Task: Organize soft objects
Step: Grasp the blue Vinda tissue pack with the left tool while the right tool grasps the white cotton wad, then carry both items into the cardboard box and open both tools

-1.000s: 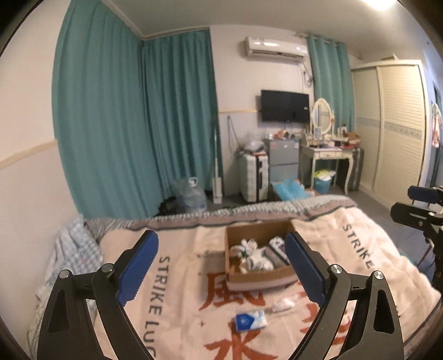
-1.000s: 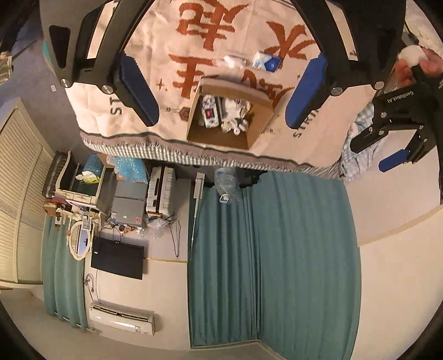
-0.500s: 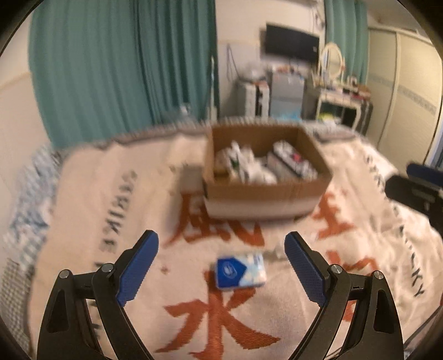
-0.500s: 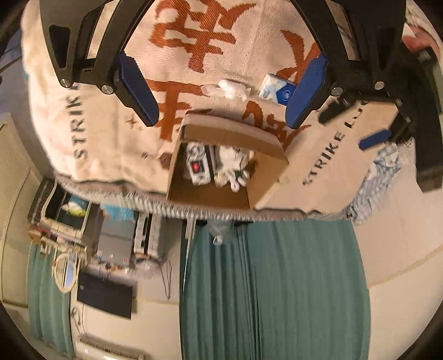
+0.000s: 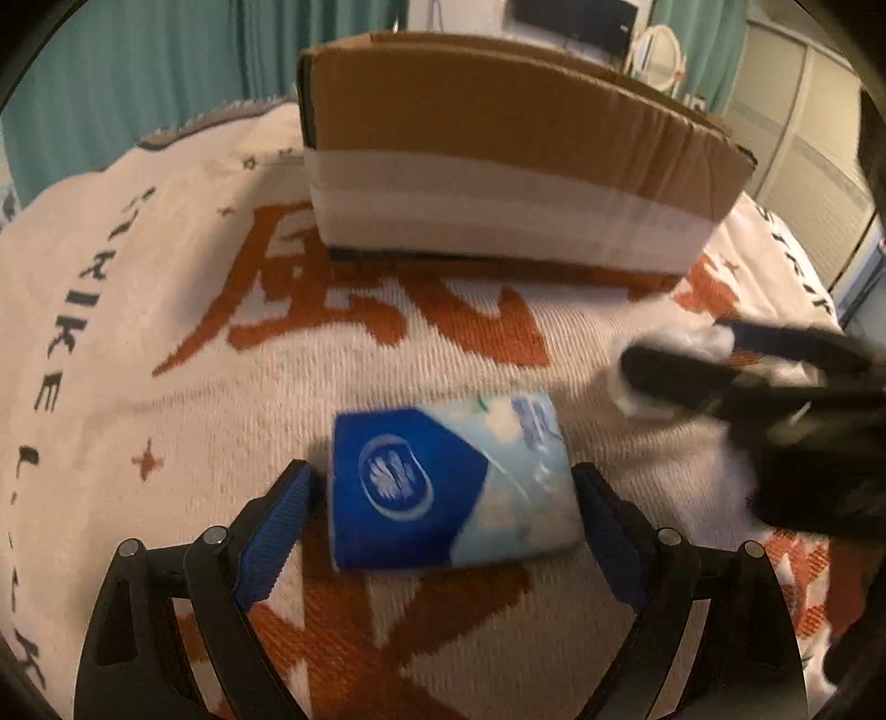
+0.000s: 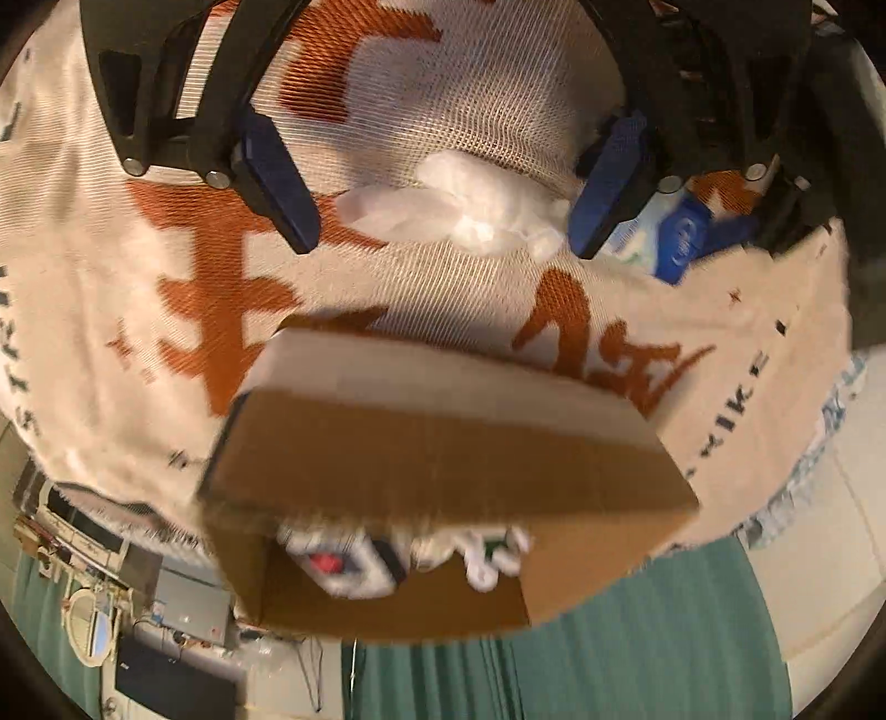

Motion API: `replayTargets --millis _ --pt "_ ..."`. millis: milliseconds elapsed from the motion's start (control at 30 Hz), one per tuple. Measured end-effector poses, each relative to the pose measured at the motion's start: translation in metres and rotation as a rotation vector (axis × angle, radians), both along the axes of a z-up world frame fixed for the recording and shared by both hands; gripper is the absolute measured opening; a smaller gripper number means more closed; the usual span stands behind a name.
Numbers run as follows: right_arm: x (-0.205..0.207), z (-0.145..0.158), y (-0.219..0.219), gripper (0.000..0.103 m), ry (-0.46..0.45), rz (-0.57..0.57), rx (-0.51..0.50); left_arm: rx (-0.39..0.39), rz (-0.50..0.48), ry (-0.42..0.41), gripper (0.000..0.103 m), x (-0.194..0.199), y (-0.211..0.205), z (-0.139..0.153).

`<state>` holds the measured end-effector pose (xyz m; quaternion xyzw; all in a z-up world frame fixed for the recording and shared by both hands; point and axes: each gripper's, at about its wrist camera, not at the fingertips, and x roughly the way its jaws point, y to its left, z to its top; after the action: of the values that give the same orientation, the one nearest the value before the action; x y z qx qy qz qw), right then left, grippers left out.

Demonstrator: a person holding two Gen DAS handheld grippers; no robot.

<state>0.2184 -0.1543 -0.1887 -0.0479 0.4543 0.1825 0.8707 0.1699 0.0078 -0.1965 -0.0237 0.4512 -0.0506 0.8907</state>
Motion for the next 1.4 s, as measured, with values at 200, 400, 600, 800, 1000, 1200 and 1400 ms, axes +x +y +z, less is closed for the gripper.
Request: replayTargets --millis 200,400,600,800,1000,1200,1400 --pt "-0.002 -0.019 0.001 0.039 0.03 0.003 0.001 -0.013 -0.015 -0.018 0.076 -0.008 0.007 -0.001" --pt "-0.022 -0.006 -0.004 0.035 0.005 -0.023 -0.006 -0.006 -0.012 0.002 0.076 -0.031 0.01 0.005" --pt "-0.06 0.014 -0.008 0.035 -0.004 -0.04 0.013 -0.001 -0.016 -0.018 0.076 -0.056 0.014 0.038" --pt "-0.104 0.052 -0.002 0.035 -0.063 -0.01 0.001 0.076 -0.044 -0.092 0.076 -0.082 0.013 0.079" --pt "-0.141 0.096 0.0 0.034 -0.135 -0.017 -0.007 0.116 -0.065 -0.168 0.076 -0.109 0.008 0.119" --pt "-0.152 0.149 -0.008 0.034 -0.205 -0.015 0.04 0.104 -0.06 -0.205 0.076 -0.115 0.014 0.154" --pt "-0.137 0.209 -0.012 0.034 -0.307 0.01 0.063 0.116 -0.058 -0.284 0.076 -0.099 0.013 0.191"
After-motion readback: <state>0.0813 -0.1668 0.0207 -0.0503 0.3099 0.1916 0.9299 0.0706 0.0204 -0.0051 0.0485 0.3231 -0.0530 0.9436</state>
